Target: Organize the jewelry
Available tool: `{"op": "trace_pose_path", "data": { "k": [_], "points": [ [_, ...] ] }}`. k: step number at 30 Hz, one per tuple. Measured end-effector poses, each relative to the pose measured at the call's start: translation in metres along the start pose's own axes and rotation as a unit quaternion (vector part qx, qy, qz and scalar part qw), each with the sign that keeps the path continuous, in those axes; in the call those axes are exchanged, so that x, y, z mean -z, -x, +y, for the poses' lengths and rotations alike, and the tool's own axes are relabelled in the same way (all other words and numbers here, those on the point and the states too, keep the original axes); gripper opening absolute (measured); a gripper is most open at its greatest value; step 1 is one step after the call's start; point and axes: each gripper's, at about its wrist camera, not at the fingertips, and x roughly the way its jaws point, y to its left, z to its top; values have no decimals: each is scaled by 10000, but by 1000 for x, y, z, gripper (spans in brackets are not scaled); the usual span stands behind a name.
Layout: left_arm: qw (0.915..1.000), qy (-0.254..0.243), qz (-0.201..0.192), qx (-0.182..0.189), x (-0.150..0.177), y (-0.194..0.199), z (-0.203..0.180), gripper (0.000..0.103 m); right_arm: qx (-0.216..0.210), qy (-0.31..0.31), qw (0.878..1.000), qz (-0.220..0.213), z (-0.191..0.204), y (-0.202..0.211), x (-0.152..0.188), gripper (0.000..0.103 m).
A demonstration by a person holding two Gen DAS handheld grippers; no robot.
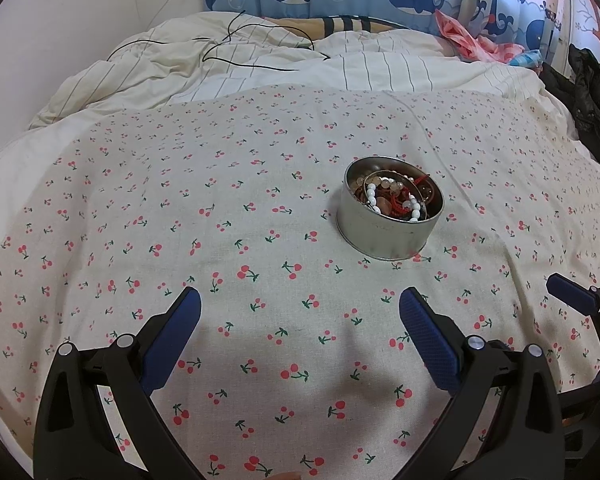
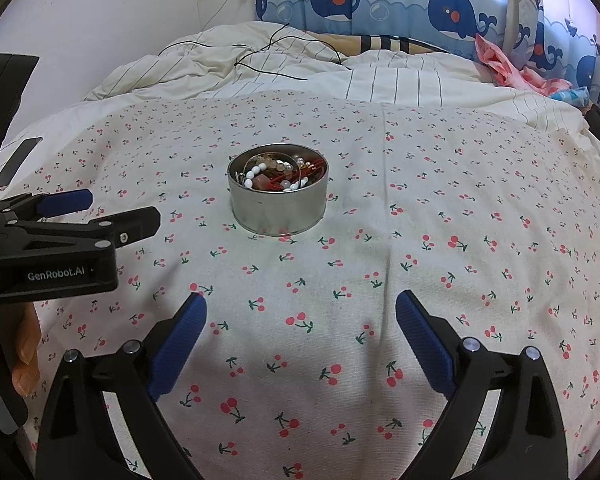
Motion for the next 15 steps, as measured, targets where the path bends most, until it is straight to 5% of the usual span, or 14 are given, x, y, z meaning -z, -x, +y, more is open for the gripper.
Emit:
{"op": "trace_pose_path", "data": {
  "k": [15],
  "points": [
    [9999,-57,94,-30,-1,-3,1,96,45,0,10000,-9,-3,0,1,92]
  ]
}}
